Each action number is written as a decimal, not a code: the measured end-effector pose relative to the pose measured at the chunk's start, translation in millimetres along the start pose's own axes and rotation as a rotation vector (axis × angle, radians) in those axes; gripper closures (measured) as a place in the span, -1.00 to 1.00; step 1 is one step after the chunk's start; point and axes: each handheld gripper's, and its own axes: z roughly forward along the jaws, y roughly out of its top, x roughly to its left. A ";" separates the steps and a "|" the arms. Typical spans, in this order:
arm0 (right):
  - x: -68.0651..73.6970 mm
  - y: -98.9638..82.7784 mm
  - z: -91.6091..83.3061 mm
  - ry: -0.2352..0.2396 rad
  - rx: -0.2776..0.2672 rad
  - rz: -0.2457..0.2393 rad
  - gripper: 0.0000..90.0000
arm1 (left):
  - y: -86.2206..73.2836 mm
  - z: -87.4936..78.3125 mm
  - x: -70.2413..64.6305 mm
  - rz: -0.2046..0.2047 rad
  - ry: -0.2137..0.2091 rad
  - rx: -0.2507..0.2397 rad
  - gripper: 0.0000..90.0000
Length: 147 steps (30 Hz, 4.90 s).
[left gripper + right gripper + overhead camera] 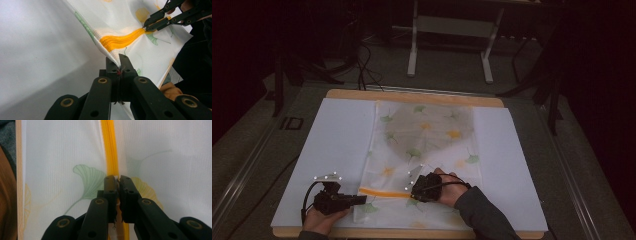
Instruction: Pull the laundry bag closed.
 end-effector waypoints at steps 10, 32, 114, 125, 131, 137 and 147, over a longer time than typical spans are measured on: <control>0.0 -5.0 -3.4 -0.004 0.010 0.001 0.89 | 0.0 -0.3 0.1 0.000 0.001 0.001 0.97; 0.3 -14.3 -10.1 -0.025 0.039 -0.005 0.89 | -0.2 -0.8 0.7 0.003 0.003 0.002 0.97; -4.9 -75.3 -38.7 -0.069 0.086 0.097 0.89 | -1.5 -3.2 2.7 -0.005 0.010 -0.002 0.97; -5.3 -81.8 -42.1 -0.073 0.097 0.102 0.89 | -1.6 -3.4 3.0 -0.006 0.010 -0.003 0.97; -5.2 -86.5 -44.5 -0.074 0.102 0.108 0.89 | -1.7 -3.4 3.1 -0.006 0.011 -0.002 0.97; -5.5 -91.1 -47.0 -0.074 0.108 0.115 0.89 | -1.8 -3.3 3.1 -0.008 0.011 -0.002 0.97; -6.1 -97.7 -50.3 -0.077 0.118 0.123 0.89 | -1.9 -3.3 3.5 -0.009 0.008 -0.002 0.97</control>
